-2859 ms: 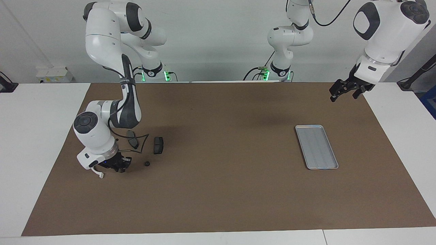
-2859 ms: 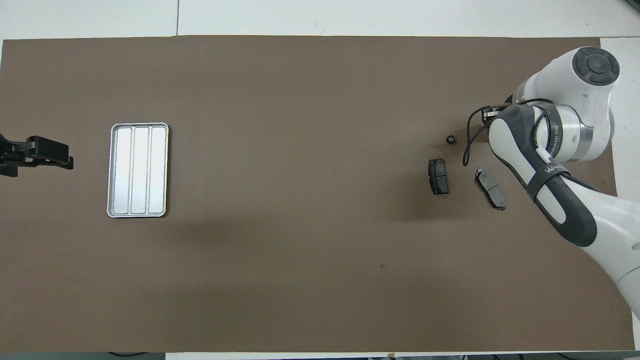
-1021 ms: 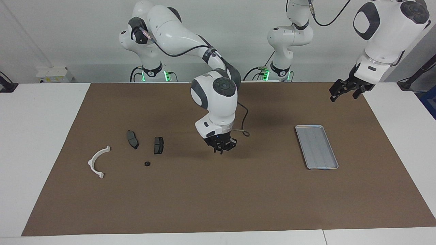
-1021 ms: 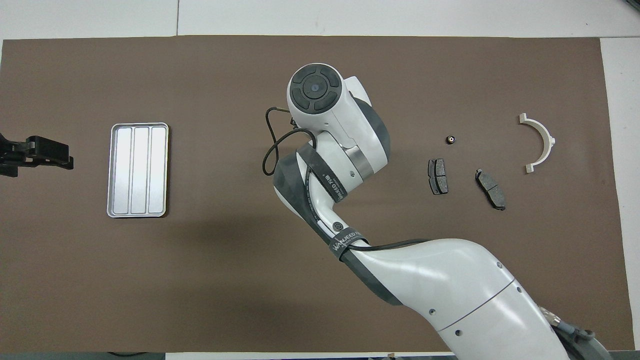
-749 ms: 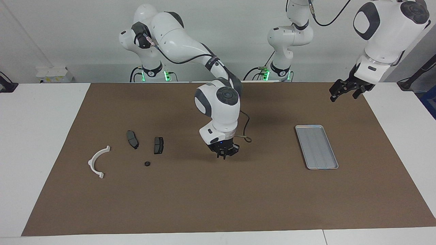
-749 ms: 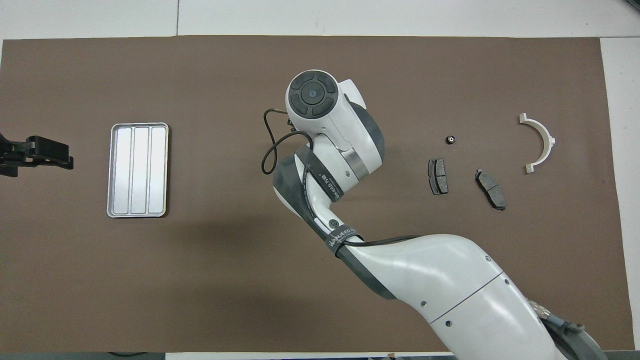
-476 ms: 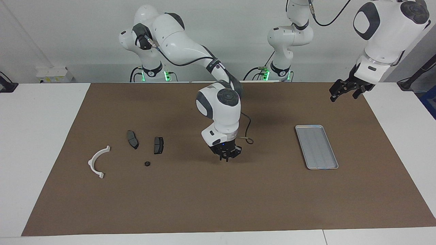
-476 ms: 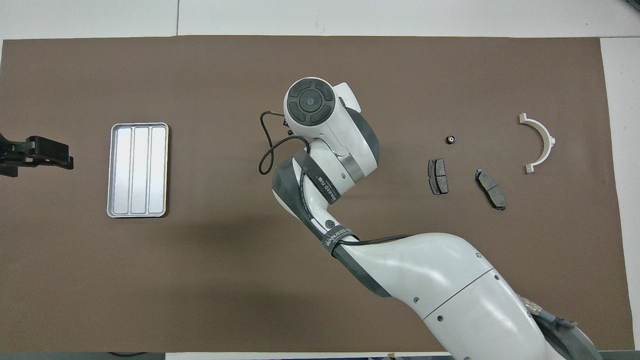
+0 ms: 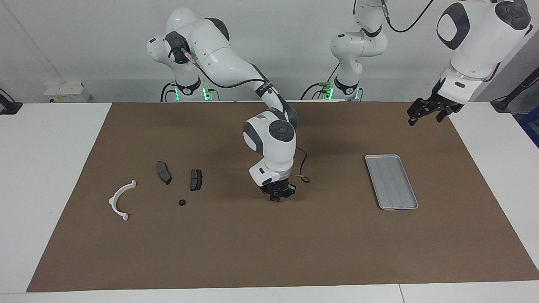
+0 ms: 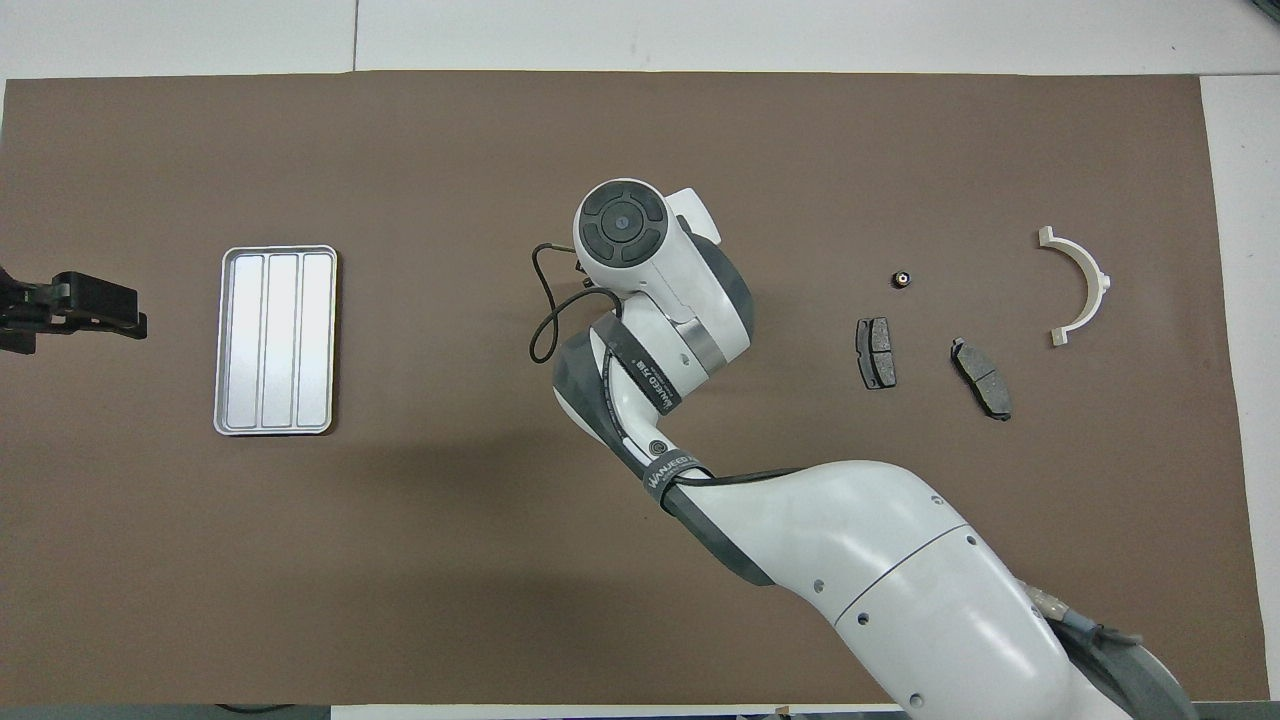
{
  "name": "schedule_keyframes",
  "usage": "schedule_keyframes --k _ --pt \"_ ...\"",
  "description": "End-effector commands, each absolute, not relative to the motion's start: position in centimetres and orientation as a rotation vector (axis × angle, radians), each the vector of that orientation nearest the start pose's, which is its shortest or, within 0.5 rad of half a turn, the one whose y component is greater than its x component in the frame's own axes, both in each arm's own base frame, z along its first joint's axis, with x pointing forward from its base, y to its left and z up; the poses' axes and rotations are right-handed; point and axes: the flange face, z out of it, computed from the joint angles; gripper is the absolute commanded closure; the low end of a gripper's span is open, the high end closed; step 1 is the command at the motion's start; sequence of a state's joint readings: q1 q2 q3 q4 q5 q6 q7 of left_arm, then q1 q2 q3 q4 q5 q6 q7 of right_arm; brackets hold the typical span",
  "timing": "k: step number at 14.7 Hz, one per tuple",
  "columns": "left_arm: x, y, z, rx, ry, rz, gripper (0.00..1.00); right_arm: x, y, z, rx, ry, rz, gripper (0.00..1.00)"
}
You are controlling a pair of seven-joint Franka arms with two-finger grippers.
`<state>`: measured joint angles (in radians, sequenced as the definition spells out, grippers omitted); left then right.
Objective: Pick bearing gear from pile to tray
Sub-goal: 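Carry the black bearing with the right gripper toward the table center, then release the bearing at the center and withdraw the right gripper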
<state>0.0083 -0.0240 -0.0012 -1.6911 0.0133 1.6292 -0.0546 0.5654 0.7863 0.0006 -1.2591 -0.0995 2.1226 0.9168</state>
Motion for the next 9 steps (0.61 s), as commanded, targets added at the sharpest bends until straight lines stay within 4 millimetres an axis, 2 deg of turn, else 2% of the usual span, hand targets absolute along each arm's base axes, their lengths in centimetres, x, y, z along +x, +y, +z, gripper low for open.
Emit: schedule_keyframes --k 1,4,6,7,8,9 --pt "54.3 0.5 59.1 -3.114 -0.088 0.066 0.00 64.0 39.7 29.2 -3.106 0.452 -0.210 1.00" --pt "54.3 0.5 59.1 -3.114 -0.088 0.066 0.00 63.3 39.5 28.0 -3.094 0.438 -0.213 1.00" --pt "54.3 0.5 59.1 -3.114 -0.086 0.066 0.00 63.3 39.3 28.0 -3.093 0.448 -0.200 1.00" --pt "54.3 0.5 59.1 -3.114 -0.088 0.066 0.00 63.4 39.2 28.1 -3.092 0.452 -0.198 0.65" --pt "54.3 0.5 59.1 -3.114 -0.088 0.066 0.00 63.4 39.3 28.4 -3.093 0.457 -0.194 0.43" --pt "54.3 0.5 59.1 -3.114 -0.088 0.066 0.00 63.5 39.2 29.0 -3.093 0.461 -0.195 0.37"
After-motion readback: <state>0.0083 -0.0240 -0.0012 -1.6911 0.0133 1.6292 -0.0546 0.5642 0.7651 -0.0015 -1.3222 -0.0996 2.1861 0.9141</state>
